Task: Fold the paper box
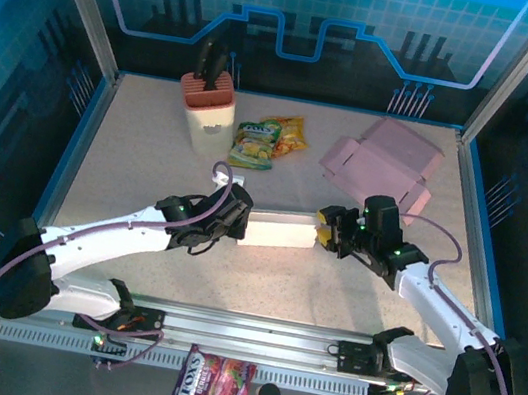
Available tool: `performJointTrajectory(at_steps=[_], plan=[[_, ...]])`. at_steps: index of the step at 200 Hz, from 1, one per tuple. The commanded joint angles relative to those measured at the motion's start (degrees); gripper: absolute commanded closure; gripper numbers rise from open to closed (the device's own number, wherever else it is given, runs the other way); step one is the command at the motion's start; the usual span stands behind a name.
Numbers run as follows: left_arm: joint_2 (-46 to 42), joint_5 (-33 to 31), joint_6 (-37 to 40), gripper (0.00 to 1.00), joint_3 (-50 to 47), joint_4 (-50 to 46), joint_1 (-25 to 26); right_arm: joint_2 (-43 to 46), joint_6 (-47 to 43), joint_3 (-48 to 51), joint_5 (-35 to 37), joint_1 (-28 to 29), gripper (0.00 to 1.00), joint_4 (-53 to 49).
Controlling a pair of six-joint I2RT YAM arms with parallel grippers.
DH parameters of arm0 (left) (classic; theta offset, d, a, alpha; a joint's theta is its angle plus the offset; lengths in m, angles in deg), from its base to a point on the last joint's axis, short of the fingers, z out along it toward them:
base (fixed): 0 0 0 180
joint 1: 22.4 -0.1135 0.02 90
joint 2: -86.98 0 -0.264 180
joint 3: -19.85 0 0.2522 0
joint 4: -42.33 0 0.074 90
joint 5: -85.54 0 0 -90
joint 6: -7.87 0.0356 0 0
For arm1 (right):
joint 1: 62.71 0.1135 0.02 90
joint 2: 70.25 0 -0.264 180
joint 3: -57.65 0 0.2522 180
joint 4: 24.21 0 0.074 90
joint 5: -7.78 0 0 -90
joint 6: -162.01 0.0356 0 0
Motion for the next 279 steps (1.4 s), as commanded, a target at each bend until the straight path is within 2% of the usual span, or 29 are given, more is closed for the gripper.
performJointTrajectory(at_steps=[1,23,67,98,126,161,209,279], plan=[[0.74,3.79,-1.11,1.0,-2.21,-7.0,0.7,-0.14,-0.03,1.71,-0.11,-0.89,0.6,-0.23],[0.1,4.53,-1.51,0.97,-2.05,-7.37,0.69,-0.23,-0.65,2.04,-0.1,-1.11,0.62,-0.82],[-4.82,7.21,-5.5,0.64,-1.54,-8.33,0.7,-0.74,-1.01,2.54,-0.38,-1.45,0.64,-1.44],[-9.71,9.81,-10.81,0.5,-0.76,-9.0,-0.69,-0.84,-1.21,2.57,-0.46,-1.42,0.65,-1.89],[-12.21,15.97,-16.47,0.48,-1.84,-6.89,-6.05,-1.19,-1.52,2.29,-0.67,-1.41,0.66,-2.16],[-10.45,24.11,-22.98,0.51,-2.83,-2.14,-12.02,-1.45,-1.87,1.79,-0.74,-1.38,0.66,-2.49],[-6.28,28.44,-26.58,0.54,-2.06,-0.35,-13.04,-0.93,-1.87,1.94,-0.64,-1.33,0.67,-2.77],[-6.21,28.96,-28.63,0.58,-3.39,1.69,-14.43,-0.67,-1.87,2.49,-0.81,-1.36,0.67,-2.53]])
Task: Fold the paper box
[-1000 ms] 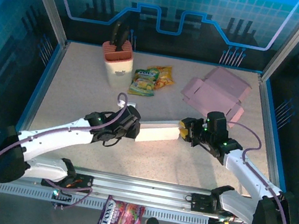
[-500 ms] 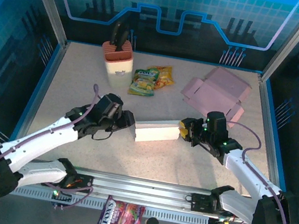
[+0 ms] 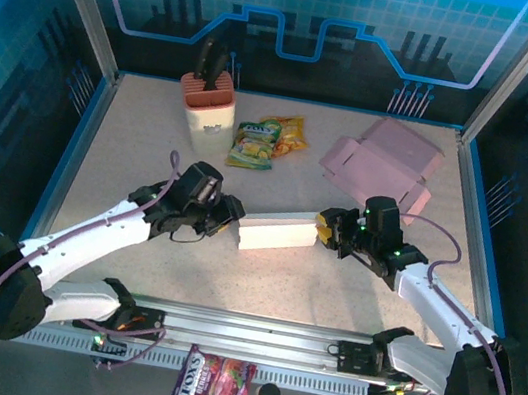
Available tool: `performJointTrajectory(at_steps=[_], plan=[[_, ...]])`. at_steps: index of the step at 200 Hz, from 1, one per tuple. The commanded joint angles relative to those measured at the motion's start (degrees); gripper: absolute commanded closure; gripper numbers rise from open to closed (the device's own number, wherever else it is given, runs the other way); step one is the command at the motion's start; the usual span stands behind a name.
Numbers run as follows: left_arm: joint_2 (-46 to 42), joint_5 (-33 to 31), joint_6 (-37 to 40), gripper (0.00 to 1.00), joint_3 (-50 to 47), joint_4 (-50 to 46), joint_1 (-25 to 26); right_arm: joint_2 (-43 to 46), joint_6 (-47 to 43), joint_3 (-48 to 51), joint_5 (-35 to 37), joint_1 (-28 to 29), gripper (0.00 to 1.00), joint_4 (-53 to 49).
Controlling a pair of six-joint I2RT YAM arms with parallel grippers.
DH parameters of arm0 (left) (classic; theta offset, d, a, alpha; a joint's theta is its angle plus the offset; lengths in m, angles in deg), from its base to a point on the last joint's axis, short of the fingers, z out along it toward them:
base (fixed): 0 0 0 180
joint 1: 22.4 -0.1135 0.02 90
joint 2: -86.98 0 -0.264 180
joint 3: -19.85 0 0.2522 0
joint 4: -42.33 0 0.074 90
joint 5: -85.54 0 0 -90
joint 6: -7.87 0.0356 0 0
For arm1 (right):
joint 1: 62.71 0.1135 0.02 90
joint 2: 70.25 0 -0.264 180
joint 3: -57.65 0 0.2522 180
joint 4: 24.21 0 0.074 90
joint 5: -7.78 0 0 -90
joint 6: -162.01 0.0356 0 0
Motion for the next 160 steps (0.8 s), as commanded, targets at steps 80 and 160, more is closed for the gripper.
performJointTrajectory(at_steps=[80,160], plan=[[0.21,3.48,-4.71,0.64,-2.86,2.43,-0.98,-0.05,-0.67,1.83,-0.08,-0.74,0.67,-4.26],[-0.49,4.04,-4.05,0.68,-7.83,2.97,-1.04,-0.14,-1.94,1.25,0.27,-0.8,0.67,-8.48]])
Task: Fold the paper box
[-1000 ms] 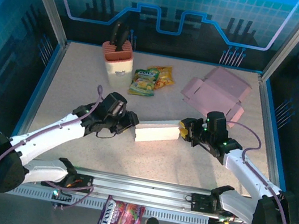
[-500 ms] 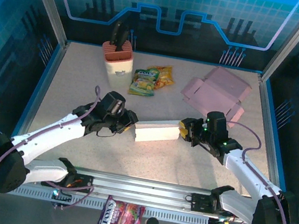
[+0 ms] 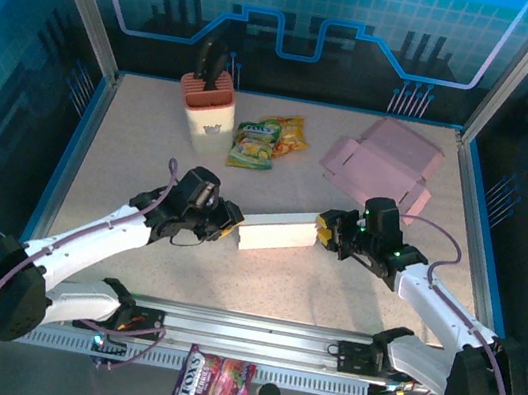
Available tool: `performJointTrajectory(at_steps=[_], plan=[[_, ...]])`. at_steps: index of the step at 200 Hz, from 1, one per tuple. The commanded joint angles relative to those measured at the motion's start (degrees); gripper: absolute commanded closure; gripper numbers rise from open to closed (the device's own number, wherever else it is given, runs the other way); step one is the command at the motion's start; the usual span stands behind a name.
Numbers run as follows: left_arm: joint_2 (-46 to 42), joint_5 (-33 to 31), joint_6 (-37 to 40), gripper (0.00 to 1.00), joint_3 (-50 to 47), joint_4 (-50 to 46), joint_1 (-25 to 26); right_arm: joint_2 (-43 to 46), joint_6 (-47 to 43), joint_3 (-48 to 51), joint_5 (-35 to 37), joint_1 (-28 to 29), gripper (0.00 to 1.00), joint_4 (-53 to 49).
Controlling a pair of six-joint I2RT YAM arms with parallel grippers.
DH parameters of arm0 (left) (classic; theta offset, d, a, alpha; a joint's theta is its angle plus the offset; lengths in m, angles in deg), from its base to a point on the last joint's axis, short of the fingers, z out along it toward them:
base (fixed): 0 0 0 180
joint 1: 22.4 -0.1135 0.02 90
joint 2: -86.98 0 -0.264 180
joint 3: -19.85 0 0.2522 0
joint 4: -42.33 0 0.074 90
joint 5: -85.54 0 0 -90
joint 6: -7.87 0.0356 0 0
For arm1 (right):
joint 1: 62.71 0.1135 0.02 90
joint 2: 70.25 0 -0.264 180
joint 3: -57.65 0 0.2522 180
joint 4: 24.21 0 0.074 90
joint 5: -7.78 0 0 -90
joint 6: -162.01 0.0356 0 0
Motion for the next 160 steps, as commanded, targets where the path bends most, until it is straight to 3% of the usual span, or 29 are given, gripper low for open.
performJointTrajectory(at_steps=[1,45,69,108,160], plan=[[-0.05,0.4,0.31,0.68,-2.77,-2.59,-0.44,-0.34,-1.52,0.88,0.27,-0.79,0.67,-7.66],[0.69,0.14,2.51,0.72,-4.24,-3.34,-0.41,-1.32,-3.52,-0.45,0.69,-0.82,0.65,-13.74],[1.48,0.21,3.9,0.75,-5.12,-3.29,-0.32,-1.74,-4.36,-1.04,0.62,-1.04,0.72,-17.56],[1.59,-0.62,7.02,0.8,-5.34,-4.16,0.09,-1.96,-5.21,-3.1,0.42,-1.25,0.73,-19.83],[0.68,-6.07,13.32,0.83,-3.42,-6.2,3.45,-1.0,-13.45,-12.84,-0.23,-1.98,0.57,-23.4]])
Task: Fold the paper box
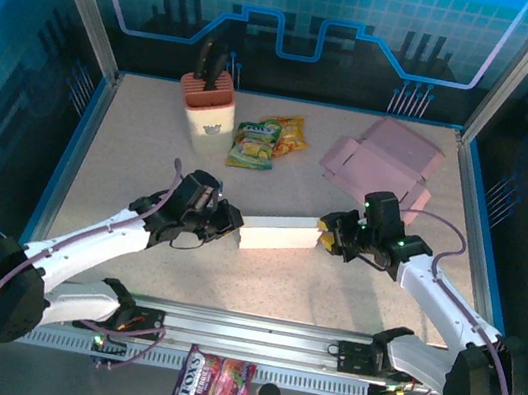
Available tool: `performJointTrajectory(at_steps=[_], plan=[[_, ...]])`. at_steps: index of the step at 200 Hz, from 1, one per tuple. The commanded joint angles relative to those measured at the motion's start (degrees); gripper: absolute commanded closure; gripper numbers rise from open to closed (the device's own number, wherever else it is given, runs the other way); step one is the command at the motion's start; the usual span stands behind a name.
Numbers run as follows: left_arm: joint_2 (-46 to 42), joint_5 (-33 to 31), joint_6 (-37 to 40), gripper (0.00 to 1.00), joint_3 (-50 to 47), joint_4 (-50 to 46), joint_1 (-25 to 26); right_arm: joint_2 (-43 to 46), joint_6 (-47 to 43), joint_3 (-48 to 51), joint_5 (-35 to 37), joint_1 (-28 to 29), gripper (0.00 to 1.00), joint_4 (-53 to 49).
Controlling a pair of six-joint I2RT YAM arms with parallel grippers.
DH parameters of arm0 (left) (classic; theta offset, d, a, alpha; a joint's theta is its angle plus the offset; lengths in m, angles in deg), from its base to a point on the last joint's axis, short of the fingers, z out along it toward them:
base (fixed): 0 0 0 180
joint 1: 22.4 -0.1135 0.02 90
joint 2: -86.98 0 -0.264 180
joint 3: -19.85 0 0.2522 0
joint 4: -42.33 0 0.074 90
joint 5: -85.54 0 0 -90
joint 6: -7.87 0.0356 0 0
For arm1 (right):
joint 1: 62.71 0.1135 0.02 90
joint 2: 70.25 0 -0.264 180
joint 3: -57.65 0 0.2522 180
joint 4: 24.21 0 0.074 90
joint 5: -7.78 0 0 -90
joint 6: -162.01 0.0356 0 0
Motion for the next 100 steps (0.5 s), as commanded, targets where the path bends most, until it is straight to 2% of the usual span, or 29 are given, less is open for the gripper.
performJointTrajectory(at_steps=[1,46,100], plan=[[1.42,-5.49,5.25,0.83,-1.24,-10.18,2.13,0.46,-6.27,-5.41,0.39,-1.38,0.57,-7.84],[1.06,-10.01,9.35,0.83,-0.87,-9.74,7.14,2.67,-13.43,-7.17,-2.56,-5.06,0.55,-13.88],[-1.82,-11.03,7.58,0.83,-4.73,-8.49,10.33,6.26,-20.42,-2.25,-5.84,-8.07,0.57,-18.36]])
